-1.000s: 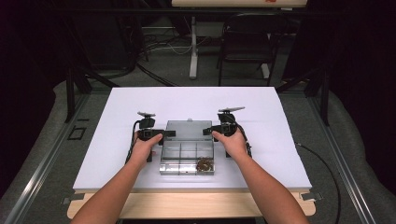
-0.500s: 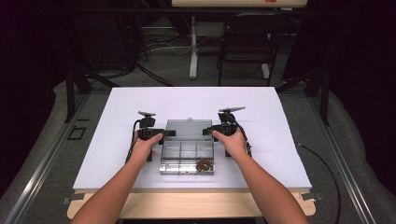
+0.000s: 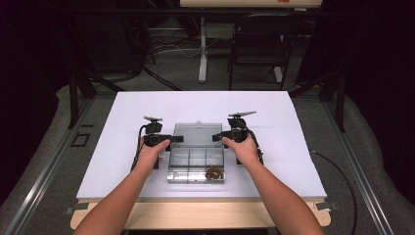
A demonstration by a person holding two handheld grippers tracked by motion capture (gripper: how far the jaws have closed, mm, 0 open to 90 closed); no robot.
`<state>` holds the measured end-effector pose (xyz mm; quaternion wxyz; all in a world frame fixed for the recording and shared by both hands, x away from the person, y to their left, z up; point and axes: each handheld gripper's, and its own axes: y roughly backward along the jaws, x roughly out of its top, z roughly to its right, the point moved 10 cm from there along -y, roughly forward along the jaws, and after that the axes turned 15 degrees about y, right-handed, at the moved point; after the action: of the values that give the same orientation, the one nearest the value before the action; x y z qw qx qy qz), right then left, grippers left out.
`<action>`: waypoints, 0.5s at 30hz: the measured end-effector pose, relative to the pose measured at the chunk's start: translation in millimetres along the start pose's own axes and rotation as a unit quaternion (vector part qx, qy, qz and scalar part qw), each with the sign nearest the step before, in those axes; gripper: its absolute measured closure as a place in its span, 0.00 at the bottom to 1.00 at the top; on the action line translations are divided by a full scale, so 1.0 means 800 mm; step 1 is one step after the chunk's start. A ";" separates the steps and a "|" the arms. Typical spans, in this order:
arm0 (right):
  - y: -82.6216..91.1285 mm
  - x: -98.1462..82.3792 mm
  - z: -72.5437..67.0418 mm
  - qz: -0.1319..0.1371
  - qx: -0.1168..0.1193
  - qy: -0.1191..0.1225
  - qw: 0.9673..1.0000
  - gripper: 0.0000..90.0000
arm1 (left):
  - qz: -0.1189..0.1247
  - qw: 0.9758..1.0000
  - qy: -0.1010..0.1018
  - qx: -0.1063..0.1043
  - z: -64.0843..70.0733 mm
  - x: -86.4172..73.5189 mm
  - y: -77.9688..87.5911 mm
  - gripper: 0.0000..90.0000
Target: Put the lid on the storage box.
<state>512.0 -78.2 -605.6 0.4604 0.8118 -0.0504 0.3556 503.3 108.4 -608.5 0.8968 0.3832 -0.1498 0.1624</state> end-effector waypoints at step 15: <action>0.009 0.006 -0.004 0.017 -0.006 0.012 1.000 0.55 | 0.010 1.000 -0.008 -0.004 0.007 0.005 0.009 0.53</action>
<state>511.1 -78.6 -596.3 0.4597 0.8037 -0.0608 0.3729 503.6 109.4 -598.5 0.8952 0.3799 -0.1616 0.1676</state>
